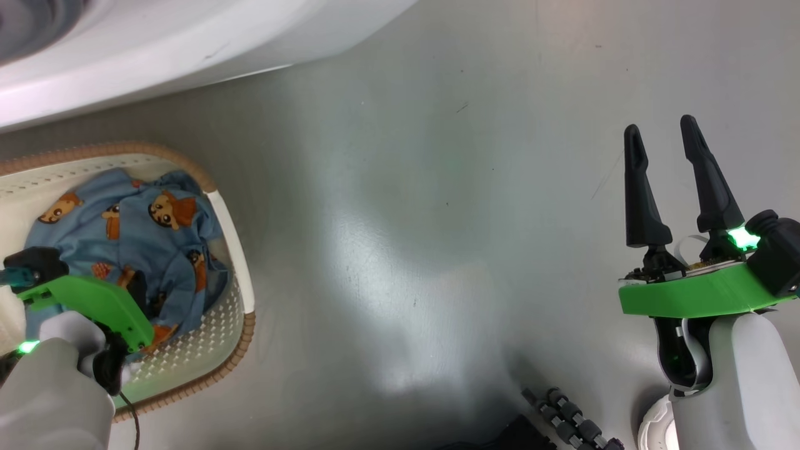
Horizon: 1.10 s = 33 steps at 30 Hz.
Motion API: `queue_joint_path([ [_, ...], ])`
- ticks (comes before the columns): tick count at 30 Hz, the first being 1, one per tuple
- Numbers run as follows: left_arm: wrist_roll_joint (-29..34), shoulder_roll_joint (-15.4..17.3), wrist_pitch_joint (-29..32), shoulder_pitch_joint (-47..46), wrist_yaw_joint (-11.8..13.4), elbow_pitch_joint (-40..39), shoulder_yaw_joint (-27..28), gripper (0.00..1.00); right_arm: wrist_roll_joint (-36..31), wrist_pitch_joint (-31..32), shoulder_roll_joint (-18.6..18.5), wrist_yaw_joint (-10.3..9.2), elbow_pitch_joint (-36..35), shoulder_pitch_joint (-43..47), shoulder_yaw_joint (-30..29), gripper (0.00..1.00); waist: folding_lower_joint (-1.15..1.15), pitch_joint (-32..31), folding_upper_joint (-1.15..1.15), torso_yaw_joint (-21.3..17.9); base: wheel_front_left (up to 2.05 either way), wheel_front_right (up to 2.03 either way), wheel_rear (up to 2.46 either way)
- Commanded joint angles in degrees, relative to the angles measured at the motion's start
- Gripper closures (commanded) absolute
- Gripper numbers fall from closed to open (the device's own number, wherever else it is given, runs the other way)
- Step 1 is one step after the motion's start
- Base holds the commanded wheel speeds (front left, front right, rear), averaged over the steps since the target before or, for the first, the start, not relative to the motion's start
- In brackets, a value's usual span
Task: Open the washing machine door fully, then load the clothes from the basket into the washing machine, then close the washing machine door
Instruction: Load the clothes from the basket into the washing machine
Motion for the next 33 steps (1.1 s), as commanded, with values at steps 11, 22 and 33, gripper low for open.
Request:
queue_joint_path([
  [11, 0.57, 2.56, -0.54, 0.87, 0.81, 0.0, -0.03, 0.0, -0.47, -0.27, -0.51, 0.09, -1.97, 0.83, 1.2, 0.0, 0.0, 0.74, 0.0, -0.82, 0.0, 0.0, 0.0],
  [22, 0.8, 2.95, -1.49, -0.13, 2.59, 0.03, -0.91, 0.29, -0.82, -0.27, -0.51, 0.09, -2.75, 1.32, 0.56, 0.0, 0.0, 2.04, 0.0, -1.02, 0.0, 0.0, 0.0],
  [33, 0.41, 2.67, -2.13, -0.17, 3.01, 0.04, -1.47, 0.68, -1.23, -0.27, -0.51, 0.09, -2.58, 0.92, 0.4, 0.0, 0.0, 2.36, 0.0, -0.77, 0.0, 0.0, 0.0],
])
